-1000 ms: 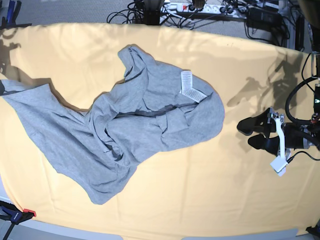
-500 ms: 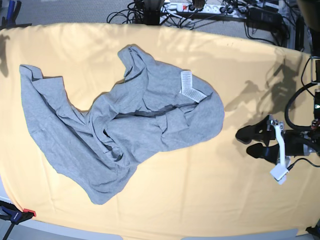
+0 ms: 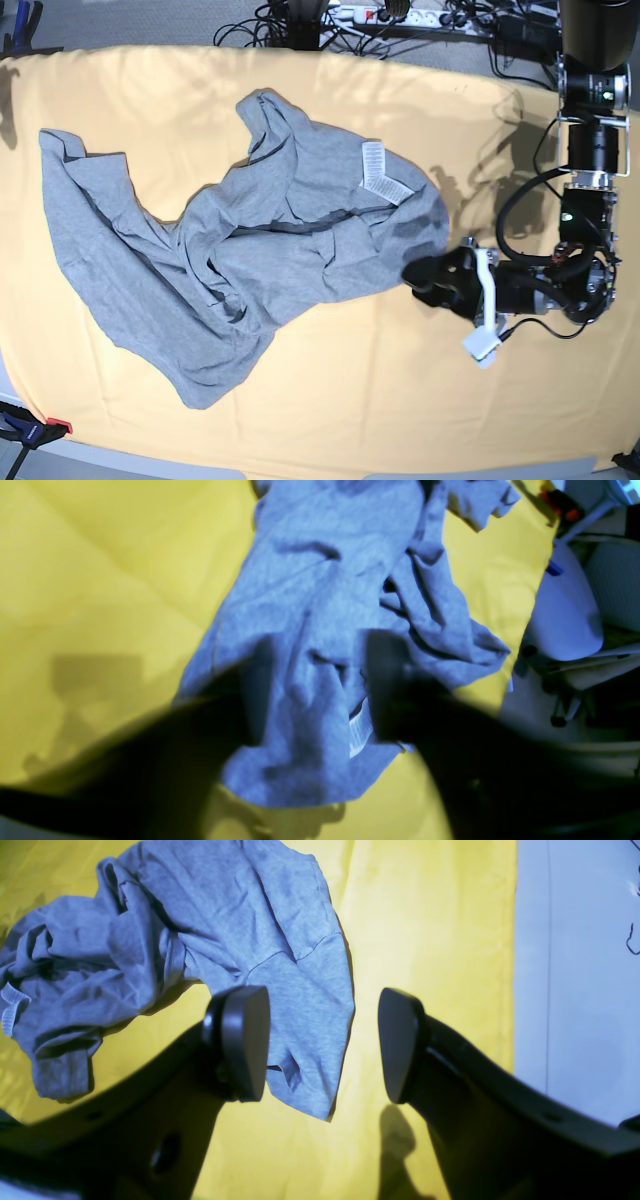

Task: Layout the t-shirt on the table in an organized manner, then fold the t-shirt properly
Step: 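Grasp the shirt with the left gripper and drag it toward the left arm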

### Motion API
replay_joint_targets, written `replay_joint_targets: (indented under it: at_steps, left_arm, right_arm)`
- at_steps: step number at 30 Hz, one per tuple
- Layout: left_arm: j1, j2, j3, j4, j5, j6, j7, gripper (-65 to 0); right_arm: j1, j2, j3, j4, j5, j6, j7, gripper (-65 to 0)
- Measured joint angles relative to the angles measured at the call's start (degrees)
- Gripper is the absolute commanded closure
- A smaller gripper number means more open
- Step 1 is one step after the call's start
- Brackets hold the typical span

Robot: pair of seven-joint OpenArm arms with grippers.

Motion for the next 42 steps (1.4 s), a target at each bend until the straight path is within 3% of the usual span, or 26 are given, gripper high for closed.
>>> replay_joint_targets:
  at_steps: [4,13,15,18,19,24,32,37,42]
  left_arm:
    - [0.9,-0.2,5.7,0.0,7.2,0.2,-2.3,-42.9]
    - [1.0,-0.3,16.8,0.0,7.9,0.9,-3.7,-42.7]
    - [1.0,-0.3,18.9,0.0,11.5,0.9,-3.7,-34.9]
    - [1.0,-0.2,20.9,0.0,17.6,0.3,-4.8,-6.0]
    - [1.0,-0.1,20.9,0.0,19.1,0.3,-5.2,0.0]
    - [-0.3,-2.0,21.0,-0.1,22.8,0.4,-7.4,0.0]
    - [-11.2,-9.5,21.0,0.0,22.6,0.4,-8.2,0.0]
    - [-14.5,-14.6,21.1,0.0,23.4,0.0,-13.8,0.0]
    - [-15.2,-17.8,21.2,0.0,32.8,0.0,-21.1,0.0]
  right_arm:
    - [0.0,0.0,0.0,0.0,0.0,0.0,0.0,-36.4]
    - [0.0,0.0,0.0,0.0,0.0,0.0,0.0,-36.4]
    - [0.0,0.0,0.0,0.0,0.0,0.0,0.0,-36.4]
    - [0.0,0.0,0.0,0.0,0.0,0.0,0.0,-36.4]
    - [0.0,0.0,0.0,0.0,0.0,0.0,0.0,-36.4]
    - [0.0,0.0,0.0,0.0,0.0,0.0,0.0,-36.4]
    - [0.0,0.0,0.0,0.0,0.1,0.0,0.0,-36.4]
    - [0.0,0.0,0.0,0.0,0.1,0.0,0.0,-36.4]
    - [0.0,0.0,0.0,0.0,0.1,0.0,-1.1,-36.2]
